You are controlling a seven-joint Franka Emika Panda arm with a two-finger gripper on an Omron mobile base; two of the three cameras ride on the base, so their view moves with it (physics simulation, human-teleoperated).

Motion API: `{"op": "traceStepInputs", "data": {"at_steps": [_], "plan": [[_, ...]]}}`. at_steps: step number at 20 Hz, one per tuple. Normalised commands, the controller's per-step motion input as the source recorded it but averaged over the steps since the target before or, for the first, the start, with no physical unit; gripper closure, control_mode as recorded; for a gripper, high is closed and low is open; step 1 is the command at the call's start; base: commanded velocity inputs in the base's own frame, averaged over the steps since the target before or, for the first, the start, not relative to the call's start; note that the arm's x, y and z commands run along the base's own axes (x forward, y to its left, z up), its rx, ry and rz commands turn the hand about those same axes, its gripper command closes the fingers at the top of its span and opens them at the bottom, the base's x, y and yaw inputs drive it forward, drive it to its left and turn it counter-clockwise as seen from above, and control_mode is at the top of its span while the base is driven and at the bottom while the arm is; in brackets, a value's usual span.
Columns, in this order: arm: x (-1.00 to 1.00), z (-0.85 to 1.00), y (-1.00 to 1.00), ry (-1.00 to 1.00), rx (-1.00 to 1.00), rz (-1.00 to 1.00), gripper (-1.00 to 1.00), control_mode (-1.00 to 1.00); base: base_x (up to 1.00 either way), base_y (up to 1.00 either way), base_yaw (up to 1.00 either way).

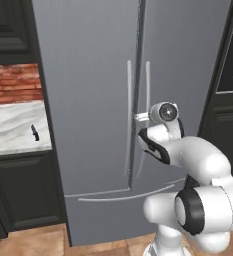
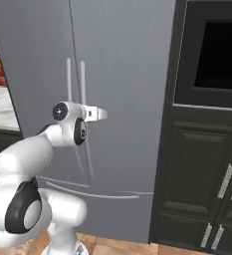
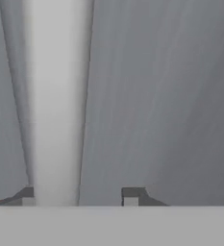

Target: Retrieve the butter from the fridge and place it on a plate on the dining table. Then retrieve the butter knife by the fridge and place it near the plate.

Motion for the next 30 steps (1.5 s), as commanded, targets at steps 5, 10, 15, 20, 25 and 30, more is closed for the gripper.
{"op": "traceStepInputs", "data": {"at_steps": [5,10,15,20,25,30], "plan": [[-1.0,0.27,-0.7,0.0,0.2,-0.22,1.0,-1.0,0.0,0.0,0.0],[-1.0,0.31,-0.81,0.0,0.21,-0.21,1.0,-1.0,0.0,0.0,0.0],[-0.98,0.23,-0.36,-0.02,0.16,-0.04,-1.0,-1.0,0.0,0.0,0.0],[-0.56,0.21,0.85,0.09,-0.06,0.07,-1.0,-1.0,0.0,0.0,0.0],[-0.12,0.32,0.75,0.16,-0.03,0.17,-1.0,-1.0,0.0,0.0,0.0],[0.06,-0.01,0.23,0.12,-0.01,0.06,-1.0,-1.0,0.0,0.0,0.0]]}}
